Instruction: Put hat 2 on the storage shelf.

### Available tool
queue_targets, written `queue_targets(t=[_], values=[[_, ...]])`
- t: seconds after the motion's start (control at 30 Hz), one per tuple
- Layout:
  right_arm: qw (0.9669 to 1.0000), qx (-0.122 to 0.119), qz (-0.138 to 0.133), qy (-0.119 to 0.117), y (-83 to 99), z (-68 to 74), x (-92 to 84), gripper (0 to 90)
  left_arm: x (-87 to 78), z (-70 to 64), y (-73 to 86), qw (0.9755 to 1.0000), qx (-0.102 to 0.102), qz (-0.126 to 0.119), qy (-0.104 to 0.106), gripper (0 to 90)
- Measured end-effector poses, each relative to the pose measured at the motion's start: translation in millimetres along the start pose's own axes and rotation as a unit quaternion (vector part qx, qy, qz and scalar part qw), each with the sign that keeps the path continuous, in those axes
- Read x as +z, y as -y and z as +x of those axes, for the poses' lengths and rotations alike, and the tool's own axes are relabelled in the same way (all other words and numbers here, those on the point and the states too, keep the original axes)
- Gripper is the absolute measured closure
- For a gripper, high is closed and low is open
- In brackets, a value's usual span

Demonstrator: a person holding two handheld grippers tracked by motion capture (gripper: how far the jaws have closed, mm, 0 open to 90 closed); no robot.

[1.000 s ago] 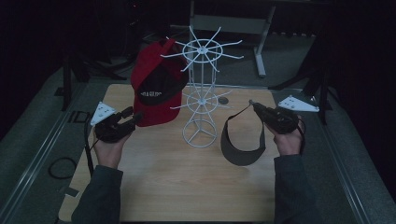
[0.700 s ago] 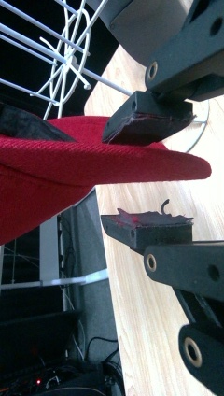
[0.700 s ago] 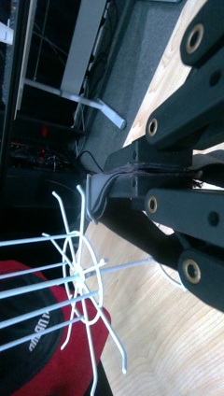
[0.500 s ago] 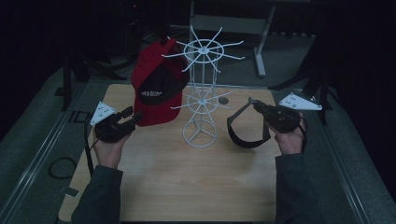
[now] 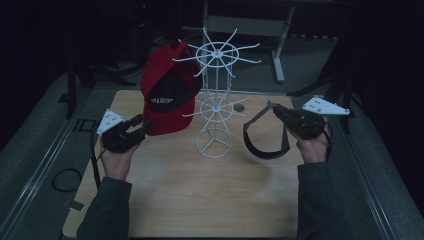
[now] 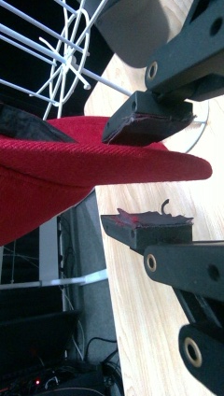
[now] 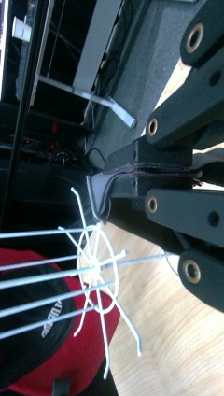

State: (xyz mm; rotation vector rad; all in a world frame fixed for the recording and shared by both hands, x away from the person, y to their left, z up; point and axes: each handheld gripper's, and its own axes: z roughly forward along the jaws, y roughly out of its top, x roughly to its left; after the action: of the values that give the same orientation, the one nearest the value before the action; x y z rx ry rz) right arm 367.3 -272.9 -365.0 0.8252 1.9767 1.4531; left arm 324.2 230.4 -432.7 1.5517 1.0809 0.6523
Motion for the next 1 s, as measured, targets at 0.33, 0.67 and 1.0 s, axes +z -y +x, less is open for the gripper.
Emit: queue_targets(t=[0.33,0.67,1.0], values=[[0.9997,-0.013,-0.008,-0.019,-5.2,8.4,-3.1,87.8,0.9,-0.3,-0.3,1.0000,0.001,0.002,0.000,55.7],[0.9991,-0.030,-0.011,-0.026,-20.2,9.7,-5.8,87.8,2.3,-0.9,-0.5,1.0000,0.001,0.003,0.000,55.8],[0.9978,-0.018,-0.034,-0.053,-27.1,8.5,-14.3,87.8,2.5,-0.5,-0.6,1.0000,0.000,0.003,0.001,55.8]])
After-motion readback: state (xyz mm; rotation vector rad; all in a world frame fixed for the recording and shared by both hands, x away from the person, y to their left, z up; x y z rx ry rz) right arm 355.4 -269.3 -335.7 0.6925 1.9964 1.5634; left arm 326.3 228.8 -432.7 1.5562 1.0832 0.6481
